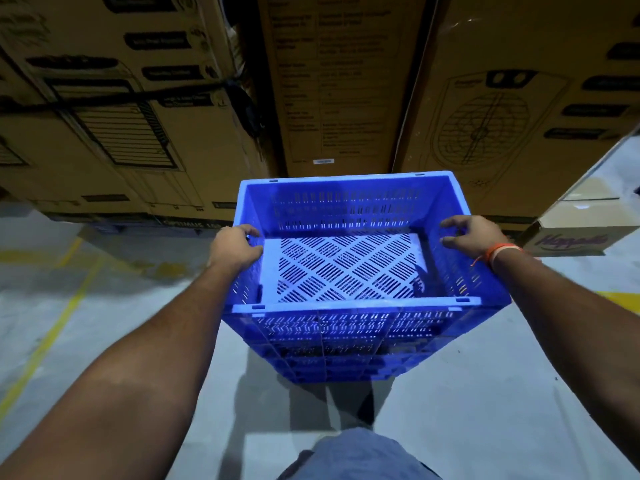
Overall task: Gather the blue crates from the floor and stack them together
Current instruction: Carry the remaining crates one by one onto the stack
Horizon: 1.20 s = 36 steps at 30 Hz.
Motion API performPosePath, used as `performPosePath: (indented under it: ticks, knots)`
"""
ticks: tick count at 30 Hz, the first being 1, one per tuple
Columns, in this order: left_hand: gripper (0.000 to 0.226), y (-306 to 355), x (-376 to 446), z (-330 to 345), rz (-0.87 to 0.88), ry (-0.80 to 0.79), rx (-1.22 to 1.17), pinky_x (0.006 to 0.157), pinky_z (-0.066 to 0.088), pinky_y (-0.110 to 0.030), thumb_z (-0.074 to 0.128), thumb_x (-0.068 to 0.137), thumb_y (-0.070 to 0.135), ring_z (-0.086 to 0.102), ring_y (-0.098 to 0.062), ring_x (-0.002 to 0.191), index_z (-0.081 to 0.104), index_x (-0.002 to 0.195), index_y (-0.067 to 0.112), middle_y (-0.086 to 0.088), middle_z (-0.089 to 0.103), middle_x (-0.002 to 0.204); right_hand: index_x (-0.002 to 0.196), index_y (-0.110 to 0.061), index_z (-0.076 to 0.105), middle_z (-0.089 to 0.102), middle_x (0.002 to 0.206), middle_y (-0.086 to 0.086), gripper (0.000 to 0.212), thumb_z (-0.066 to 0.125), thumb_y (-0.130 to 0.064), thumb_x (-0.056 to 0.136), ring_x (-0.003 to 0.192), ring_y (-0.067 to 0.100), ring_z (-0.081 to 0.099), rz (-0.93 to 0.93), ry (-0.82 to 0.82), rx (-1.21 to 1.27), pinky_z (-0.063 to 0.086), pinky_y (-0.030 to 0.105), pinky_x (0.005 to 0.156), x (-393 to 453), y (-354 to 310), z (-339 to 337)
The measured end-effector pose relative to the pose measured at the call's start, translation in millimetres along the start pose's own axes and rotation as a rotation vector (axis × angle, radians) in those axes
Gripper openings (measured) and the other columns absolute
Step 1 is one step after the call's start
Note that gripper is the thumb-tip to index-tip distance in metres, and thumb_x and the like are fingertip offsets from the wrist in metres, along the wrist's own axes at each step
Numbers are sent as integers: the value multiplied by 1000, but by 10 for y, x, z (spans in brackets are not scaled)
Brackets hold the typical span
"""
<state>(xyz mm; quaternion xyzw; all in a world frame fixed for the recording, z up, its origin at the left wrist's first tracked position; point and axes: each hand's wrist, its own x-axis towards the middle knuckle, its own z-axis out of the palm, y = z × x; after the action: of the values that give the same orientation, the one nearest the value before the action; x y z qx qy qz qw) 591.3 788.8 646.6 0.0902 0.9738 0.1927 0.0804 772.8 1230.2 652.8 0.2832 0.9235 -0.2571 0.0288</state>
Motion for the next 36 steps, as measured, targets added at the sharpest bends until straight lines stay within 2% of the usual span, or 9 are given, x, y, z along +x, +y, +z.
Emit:
performPosePath:
  ticks: [3, 6, 9, 12, 18, 23, 28, 32, 36]
  knots:
    - [42, 99, -70, 18, -30, 111, 73, 98, 46, -41, 71, 76, 37, 48, -32, 115, 65, 116, 27, -10, 40, 129, 120, -30, 66, 64, 120, -3, 41, 75, -30, 80, 106, 14, 60, -69, -11, 215, 45, 27, 94, -304, 129, -74]
    - [40, 425, -168, 93, 106, 336, 114, 96, 44, -51, 69, 73, 33, 39, -36, 121, 65, 112, 23, -11, 36, 135, 119, -32, 66, 67, 113, 6, 33, 69, -33, 86, 91, 11, 64, -133, 100, 326, 53, 28, 85, -656, 305, -135]
    - [39, 1015, -289, 327, 309, 347, 30, 92, 46, -53, 67, 74, 31, 40, -38, 122, 63, 112, 21, -12, 37, 138, 115, -25, 68, 65, 108, 6, 26, 65, -22, 90, 84, 2, 62, -26, 288, 478, 53, 30, 77, -1078, 609, -147]
    - [34, 1754, -561, 646, 534, 287, -155, 95, 46, -47, 65, 77, 29, 44, -35, 121, 64, 110, 21, -13, 40, 136, 113, -25, 69, 66, 104, 4, 25, 66, -21, 89, 83, 0, 64, 118, 378, 509, 51, 16, 71, -1605, 1031, -117]
    - [31, 3209, -1571, 1429, 1022, 35, -374, 100, 39, -29, 67, 77, 18, 49, -22, 116, 67, 108, 18, -10, 43, 133, 106, -31, 71, 65, 102, -3, 24, 68, -20, 85, 90, 4, 64, 385, 364, 422, 40, 1, 76, -2771, 2157, 20]
    - [27, 4071, -2443, 2302, 1241, -374, -289, 92, 45, -27, 64, 81, 25, 54, -12, 109, 63, 108, 31, 5, 39, 135, 99, -35, 72, 65, 101, -1, 22, 68, -18, 84, 83, 11, 66, 588, 459, 490, 51, 26, 82, -3550, 3245, 56]
    - [25, 4780, -3175, 3288, 1286, -743, -104, 78, 48, -26, 61, 85, 28, 60, -3, 93, 63, 108, 39, 14, 40, 124, 95, -36, 72, 68, 101, -5, 23, 67, -15, 84, 83, 10, 67, 709, 448, 546, 52, 27, 81, -4201, 4251, -55]
    - [25, 5464, -3784, 3923, 1218, -872, -99, 78, 46, -20, 62, 88, 26, 63, -1, 89, 65, 109, 37, 11, 44, 120, 93, -39, 70, 67, 100, -7, 26, 66, -15, 85, 81, 7, 66, 759, 423, 530, 49, 19, 75, -4707, 5043, -329]
    - [23, 6166, -4329, 4355, 1174, -934, -133, 82, 48, -17, 64, 91, 22, 65, 0, 87, 67, 111, 31, 6, 48, 119, 96, -35, 70, 66, 101, -6, 25, 64, -13, 86, 83, 8, 66, 811, 431, 499, 50, 23, 78, -5076, 5759, -700]
